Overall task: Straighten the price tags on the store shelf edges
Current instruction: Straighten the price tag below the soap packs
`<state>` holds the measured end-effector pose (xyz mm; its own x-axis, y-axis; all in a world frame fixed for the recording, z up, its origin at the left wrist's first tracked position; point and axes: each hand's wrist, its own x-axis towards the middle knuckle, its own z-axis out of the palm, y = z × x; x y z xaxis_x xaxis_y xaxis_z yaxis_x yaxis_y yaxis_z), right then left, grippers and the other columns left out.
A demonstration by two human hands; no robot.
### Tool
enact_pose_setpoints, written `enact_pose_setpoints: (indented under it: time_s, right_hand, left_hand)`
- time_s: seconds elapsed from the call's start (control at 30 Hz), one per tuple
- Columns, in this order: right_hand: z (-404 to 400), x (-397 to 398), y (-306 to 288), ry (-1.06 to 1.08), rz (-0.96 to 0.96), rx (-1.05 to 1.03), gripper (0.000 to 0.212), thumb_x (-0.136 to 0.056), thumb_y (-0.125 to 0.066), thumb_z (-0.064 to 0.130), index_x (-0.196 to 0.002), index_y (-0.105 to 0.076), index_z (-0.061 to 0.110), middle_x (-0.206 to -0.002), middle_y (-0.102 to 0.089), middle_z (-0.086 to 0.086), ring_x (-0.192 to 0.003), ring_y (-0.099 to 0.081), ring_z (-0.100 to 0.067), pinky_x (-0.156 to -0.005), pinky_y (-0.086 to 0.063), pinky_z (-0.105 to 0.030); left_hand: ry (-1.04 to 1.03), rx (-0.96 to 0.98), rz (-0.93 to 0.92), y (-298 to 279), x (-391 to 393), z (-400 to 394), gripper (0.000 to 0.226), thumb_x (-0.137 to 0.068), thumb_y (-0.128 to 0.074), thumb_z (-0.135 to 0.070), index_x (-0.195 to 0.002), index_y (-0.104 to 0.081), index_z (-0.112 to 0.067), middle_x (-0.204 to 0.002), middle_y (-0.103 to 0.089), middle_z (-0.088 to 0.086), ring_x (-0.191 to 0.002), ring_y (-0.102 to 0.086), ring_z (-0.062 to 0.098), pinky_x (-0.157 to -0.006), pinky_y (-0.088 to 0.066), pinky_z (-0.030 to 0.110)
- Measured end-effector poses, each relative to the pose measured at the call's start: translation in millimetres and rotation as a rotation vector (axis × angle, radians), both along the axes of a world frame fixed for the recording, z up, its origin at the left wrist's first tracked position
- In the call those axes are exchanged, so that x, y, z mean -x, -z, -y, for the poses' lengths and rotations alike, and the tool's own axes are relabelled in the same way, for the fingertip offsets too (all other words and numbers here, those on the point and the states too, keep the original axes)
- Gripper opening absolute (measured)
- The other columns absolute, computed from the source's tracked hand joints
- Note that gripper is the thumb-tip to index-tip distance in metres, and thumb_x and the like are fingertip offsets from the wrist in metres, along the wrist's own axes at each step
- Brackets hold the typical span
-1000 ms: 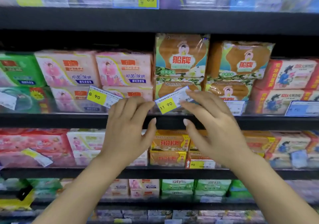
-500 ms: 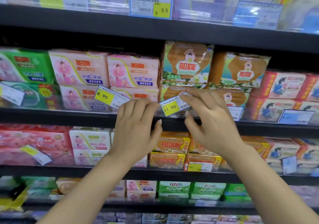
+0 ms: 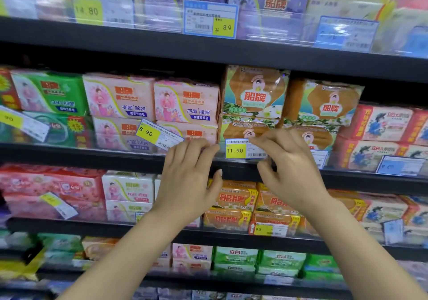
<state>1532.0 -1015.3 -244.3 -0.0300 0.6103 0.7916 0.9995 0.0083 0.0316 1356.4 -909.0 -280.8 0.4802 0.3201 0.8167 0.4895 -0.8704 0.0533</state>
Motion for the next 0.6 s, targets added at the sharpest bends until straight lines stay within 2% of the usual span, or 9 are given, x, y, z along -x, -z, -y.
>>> enact_pose_setpoints:
  time_s: [0.13,0.27,0.6]
  right_hand:
    - [2,-1,6,0.004,-0.010,-0.010,0.044,-0.083,-0.043,0.017,-0.120,-0.062,0.005,-0.103,-0.058,-0.008,-0.097,-0.044,-0.022,-0.086,-0.037,-0.034]
    - [3,0,15,0.021,-0.050,0.009,0.047,-0.084,-0.041,0.018,-0.126,-0.058,0.005,-0.107,-0.056,-0.008,-0.102,-0.046,-0.025,-0.089,-0.040,-0.036]
    - [-5,14,15,0.072,-0.028,-0.002,0.044,-0.084,-0.045,0.020,-0.122,-0.061,0.005,-0.111,-0.057,-0.010,-0.105,-0.047,-0.026,-0.089,-0.039,-0.041]
  left_hand:
    - [0.000,-0.006,-0.002,-2,0,0,0.042,-0.083,-0.053,-0.031,-0.118,-0.060,-0.009,-0.110,-0.057,0.007,-0.103,-0.047,0.026,-0.092,-0.033,0.037]
    - [-0.008,-0.010,-0.030,-2,1,0,0.043,-0.083,-0.052,-0.032,-0.118,-0.060,-0.009,-0.110,-0.056,0.007,-0.103,-0.045,0.025,-0.092,-0.031,0.037]
    - [-0.005,-0.008,-0.078,-1,6,-1,0.044,-0.082,-0.053,-0.034,-0.118,-0.059,-0.010,-0.114,-0.054,0.006,-0.106,-0.044,0.025,-0.096,-0.029,0.036]
